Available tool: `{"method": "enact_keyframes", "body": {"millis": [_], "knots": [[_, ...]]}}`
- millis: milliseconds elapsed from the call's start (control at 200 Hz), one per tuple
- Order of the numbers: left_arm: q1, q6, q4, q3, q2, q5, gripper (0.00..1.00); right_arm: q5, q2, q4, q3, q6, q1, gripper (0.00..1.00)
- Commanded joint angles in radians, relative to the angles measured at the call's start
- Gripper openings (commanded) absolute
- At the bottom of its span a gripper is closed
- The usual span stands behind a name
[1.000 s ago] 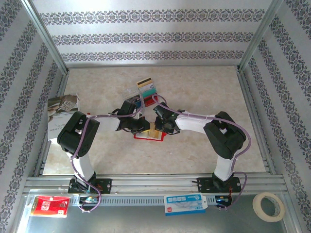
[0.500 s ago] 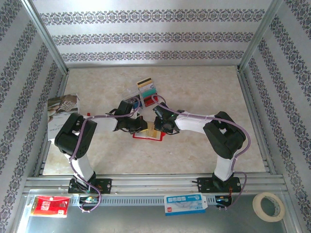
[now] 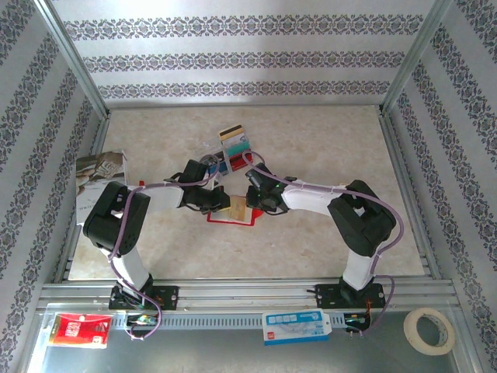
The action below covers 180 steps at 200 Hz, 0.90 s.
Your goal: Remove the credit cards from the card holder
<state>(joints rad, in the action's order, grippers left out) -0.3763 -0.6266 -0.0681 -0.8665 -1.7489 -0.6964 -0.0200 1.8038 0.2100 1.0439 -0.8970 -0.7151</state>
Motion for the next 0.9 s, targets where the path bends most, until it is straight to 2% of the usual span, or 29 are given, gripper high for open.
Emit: {"method": "enact_keyframes", "body": {"millis": [0, 300, 894], "knots": [[0.014, 0.111, -0.138, -0.064, 0.004, -0.005, 0.00, -0.010, -0.035, -0.026, -0.006, 0.036, 0.010, 0.21], [0.015, 0.110, -0.150, -0.093, -0.032, -0.024, 0.00, -0.119, 0.013, -0.058, 0.038, 0.057, -0.013, 0.21], [0.035, 0.113, -0.168, -0.098, -0.055, -0.052, 0.00, -0.110, 0.109, 0.070, 0.067, 0.046, -0.007, 0.21]]}}
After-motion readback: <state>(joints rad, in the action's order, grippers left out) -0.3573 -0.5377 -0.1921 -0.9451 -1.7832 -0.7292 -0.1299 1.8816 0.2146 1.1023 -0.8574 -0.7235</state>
